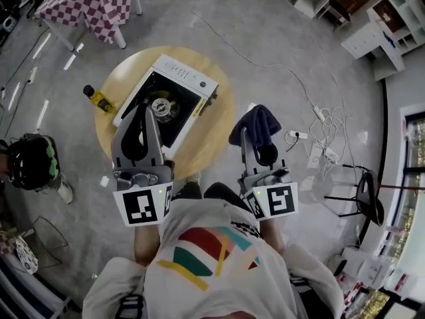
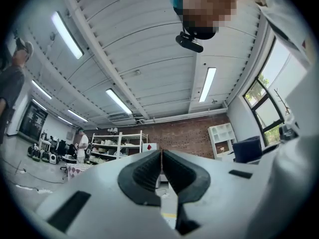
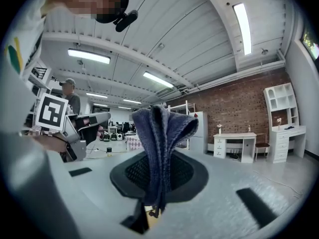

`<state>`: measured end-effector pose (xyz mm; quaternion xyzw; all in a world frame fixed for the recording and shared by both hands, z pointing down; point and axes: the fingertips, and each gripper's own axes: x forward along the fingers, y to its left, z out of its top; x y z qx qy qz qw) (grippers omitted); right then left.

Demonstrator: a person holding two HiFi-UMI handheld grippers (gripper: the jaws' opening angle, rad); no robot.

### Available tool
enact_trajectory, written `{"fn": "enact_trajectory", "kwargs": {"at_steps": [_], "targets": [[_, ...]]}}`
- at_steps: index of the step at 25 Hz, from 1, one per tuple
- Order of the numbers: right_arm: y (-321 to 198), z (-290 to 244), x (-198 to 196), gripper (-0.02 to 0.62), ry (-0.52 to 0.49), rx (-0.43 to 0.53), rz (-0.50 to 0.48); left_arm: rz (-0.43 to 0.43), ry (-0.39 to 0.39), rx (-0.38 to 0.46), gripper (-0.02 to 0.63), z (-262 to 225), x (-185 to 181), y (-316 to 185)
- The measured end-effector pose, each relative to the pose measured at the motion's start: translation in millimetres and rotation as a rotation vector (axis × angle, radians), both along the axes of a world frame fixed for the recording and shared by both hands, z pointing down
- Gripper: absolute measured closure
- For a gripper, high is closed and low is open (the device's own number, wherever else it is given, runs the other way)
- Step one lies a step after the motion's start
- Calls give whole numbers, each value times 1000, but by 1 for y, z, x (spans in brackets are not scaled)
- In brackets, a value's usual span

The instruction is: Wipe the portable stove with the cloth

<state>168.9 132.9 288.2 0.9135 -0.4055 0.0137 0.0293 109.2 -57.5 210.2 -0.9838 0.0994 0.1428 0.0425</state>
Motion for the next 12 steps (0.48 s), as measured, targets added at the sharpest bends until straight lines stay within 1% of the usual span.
{"fn": "enact_trajectory", "kwargs": {"at_steps": [7,10,12], "targets": [[-26,7,40,561,-35,12,-60,-81,-52,5,597,7,28,-22],[-34,11,57,561,-52,20,-104,-127,-49,4,598,5,35,-26],[-41,8,62,561,-44,12,-146,-163,-49,-1,597,3,35,-29]]}}
